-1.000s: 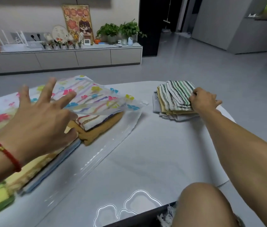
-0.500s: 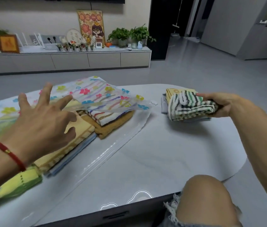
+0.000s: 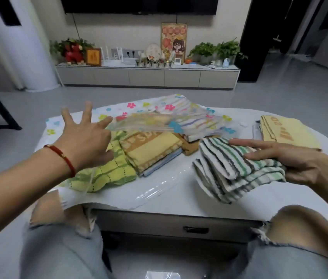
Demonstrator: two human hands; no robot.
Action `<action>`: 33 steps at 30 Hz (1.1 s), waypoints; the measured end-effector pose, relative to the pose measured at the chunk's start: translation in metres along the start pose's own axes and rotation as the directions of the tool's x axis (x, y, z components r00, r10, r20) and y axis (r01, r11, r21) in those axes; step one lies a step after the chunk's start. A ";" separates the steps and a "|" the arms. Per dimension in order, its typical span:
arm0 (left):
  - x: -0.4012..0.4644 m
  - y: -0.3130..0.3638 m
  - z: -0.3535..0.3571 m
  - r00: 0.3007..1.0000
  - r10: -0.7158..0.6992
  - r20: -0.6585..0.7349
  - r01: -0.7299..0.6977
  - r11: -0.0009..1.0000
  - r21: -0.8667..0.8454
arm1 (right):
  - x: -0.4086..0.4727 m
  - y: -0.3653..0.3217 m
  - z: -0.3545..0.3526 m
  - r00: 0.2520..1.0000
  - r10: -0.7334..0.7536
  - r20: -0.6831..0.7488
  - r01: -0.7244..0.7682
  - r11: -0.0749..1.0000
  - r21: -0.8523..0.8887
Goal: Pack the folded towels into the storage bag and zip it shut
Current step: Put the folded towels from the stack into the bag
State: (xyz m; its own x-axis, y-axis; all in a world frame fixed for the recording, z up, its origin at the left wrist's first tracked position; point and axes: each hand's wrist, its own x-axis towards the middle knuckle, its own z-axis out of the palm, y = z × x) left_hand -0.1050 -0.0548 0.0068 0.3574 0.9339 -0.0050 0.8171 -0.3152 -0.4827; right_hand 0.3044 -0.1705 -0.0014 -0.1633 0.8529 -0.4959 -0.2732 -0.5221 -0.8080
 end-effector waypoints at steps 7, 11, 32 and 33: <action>-0.014 -0.020 -0.031 1.000 -0.001 -0.014 0.001 1.000 -0.001 | 0.112 0.036 0.168 0.978 -0.143 0.149 0.123 0.983 0.135; -0.015 -0.027 -0.039 0.999 -0.006 -0.046 0.007 1.000 0.008 | 0.175 0.053 0.254 0.953 -0.301 -0.040 0.272 0.790 0.549; -0.005 0.006 -0.004 0.966 0.070 -0.247 -0.091 0.993 -0.074 | 0.198 0.120 0.193 0.727 -0.674 0.128 0.186 0.014 -0.982; 0.000 0.011 -0.005 0.961 0.085 -0.264 -0.111 0.990 -0.088 | 0.202 0.118 0.178 0.765 -0.628 0.145 0.113 -0.091 -0.989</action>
State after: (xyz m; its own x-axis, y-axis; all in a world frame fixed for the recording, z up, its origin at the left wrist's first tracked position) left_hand -0.0935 -0.0595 0.0060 0.5320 0.8262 0.1853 0.8087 -0.4308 -0.4006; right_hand 0.0702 -0.0595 -0.1399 -0.0906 0.9805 0.1744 0.9443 0.1402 -0.2977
